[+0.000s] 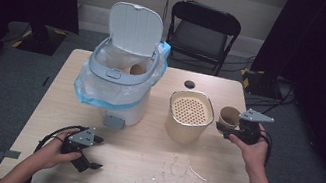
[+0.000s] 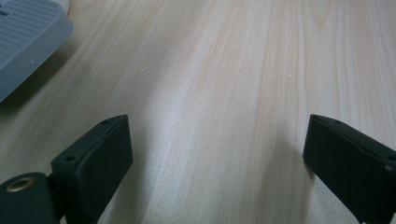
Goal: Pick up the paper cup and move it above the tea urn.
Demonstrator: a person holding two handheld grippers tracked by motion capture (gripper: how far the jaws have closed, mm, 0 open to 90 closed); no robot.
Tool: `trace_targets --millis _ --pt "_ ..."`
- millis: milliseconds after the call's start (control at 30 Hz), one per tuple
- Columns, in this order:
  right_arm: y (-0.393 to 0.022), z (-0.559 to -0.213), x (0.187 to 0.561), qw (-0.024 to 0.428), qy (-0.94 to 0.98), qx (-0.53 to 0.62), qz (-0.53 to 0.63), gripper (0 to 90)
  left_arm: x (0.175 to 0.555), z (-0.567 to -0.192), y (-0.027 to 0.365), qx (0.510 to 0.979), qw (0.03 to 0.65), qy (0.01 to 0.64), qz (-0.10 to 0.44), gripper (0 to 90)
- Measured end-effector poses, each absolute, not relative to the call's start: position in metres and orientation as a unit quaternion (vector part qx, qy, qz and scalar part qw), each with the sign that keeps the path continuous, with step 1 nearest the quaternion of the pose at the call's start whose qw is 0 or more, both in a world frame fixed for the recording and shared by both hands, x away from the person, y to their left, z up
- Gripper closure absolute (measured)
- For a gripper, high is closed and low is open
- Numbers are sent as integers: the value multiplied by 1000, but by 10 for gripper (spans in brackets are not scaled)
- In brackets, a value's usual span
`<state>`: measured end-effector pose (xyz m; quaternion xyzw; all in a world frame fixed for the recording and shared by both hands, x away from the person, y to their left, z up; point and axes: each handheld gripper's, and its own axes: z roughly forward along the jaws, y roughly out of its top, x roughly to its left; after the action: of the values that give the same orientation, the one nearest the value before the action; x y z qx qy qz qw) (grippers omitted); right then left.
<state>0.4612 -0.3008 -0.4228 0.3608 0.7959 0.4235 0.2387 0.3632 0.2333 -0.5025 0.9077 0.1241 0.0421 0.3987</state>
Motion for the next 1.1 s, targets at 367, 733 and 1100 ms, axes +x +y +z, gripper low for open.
trace_targets --millis 367,733,1100 --pt "-300 -419 473 246 792 365 424 312 363 -502 233 910 395 122 42 69" --pt "-297 -416 485 256 790 363 423 313 363 -503 233 908 398 123 42 65" --pt "-294 -411 495 266 792 361 413 313 363 -502 233 910 396 119 42 58"
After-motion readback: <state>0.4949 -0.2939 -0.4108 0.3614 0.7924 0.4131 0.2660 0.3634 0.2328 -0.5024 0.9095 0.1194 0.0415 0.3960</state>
